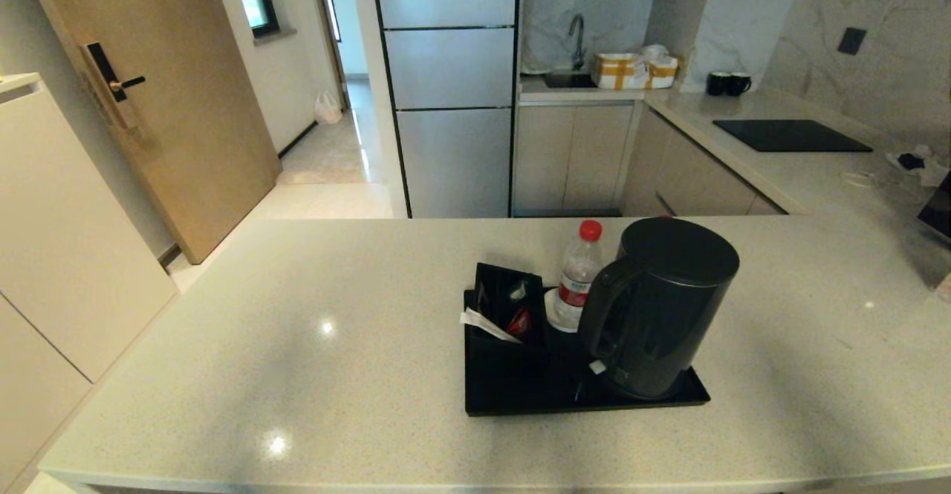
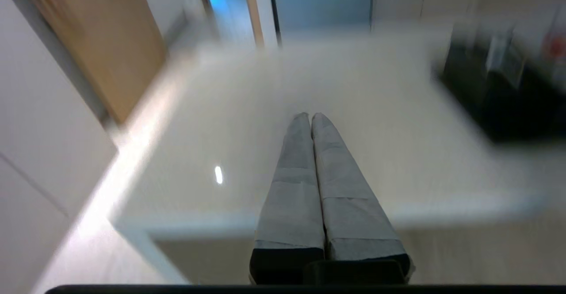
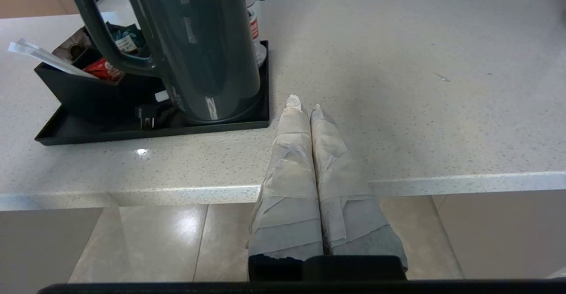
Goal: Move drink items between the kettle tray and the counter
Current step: Pick up the kettle
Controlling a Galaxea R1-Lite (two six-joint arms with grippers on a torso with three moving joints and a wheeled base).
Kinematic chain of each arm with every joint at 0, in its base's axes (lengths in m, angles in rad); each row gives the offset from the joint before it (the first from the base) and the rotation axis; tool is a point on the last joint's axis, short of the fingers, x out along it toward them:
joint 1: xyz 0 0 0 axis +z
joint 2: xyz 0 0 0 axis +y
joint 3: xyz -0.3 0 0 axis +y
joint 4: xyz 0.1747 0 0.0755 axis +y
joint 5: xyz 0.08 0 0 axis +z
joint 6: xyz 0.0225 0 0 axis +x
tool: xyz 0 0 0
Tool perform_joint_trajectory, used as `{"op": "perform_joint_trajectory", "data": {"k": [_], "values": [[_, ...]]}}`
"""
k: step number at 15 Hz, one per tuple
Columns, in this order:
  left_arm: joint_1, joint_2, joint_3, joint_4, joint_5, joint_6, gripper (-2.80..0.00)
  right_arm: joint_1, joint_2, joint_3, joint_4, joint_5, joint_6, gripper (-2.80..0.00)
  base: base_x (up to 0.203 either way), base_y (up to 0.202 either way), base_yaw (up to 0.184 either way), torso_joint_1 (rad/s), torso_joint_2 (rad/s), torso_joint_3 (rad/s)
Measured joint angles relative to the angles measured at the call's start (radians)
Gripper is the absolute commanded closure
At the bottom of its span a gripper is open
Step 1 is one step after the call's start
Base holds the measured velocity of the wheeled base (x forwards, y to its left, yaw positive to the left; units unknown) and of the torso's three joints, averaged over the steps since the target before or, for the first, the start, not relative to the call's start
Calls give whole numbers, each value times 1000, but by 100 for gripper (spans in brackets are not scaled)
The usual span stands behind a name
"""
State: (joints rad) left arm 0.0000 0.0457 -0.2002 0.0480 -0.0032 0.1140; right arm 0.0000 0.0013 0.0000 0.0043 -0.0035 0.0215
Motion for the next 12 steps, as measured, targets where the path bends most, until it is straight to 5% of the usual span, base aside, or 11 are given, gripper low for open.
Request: {"op": "perform_joint_trajectory", "data": {"k": [4,9,12], "values": [[3,133,-234,49,25,-9,0,0,0,0,0,0,0,0,0,0,0,0,0,0],[22,160,-338,327,290,-35,0,0,0,0,0,2,-3,0,0,0,0,0,0,0],[23,157,-321,326,214,-38,0,0,0,-1,1,2,-5,0,0,0,0,0,0,0]]}}
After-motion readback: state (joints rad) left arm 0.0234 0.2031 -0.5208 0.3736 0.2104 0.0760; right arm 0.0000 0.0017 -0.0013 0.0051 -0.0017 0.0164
